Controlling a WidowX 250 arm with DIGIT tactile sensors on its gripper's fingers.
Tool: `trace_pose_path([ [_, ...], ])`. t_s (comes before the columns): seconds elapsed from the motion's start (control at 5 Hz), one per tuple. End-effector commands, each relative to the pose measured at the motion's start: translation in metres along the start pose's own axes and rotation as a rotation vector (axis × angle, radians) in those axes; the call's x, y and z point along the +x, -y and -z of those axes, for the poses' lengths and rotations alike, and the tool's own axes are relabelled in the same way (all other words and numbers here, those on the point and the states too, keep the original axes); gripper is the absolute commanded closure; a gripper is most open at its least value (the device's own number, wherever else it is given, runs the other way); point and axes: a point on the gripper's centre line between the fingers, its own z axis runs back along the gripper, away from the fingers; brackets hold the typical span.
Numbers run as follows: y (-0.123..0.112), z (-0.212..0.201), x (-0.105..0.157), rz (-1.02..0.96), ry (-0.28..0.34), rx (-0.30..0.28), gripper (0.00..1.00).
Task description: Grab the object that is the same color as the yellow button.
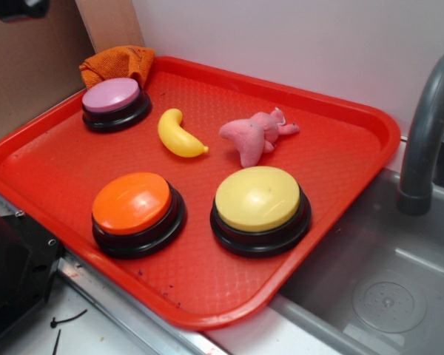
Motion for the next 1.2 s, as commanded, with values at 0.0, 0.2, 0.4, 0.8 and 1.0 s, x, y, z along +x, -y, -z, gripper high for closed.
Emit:
trace_pose_path([
  [0.0, -0.009, 0.044, 0.044, -0.493, 0.097, 0.041, 0.00],
  [0.2, -0.009, 0.072, 0.065, -0.605, 0.091, 0.108, 0.00],
  [0.4, -0.008, 0.098, 0.085, -0.666, 0.152, 0.153, 0.00],
  [0.8, 0.003, 0.158, 0.108, -0.679, 0.154, 0.179, 0.00],
  [1.0, 0.005, 0.180, 0.110, -0.676, 0.151, 0.185, 0.00],
])
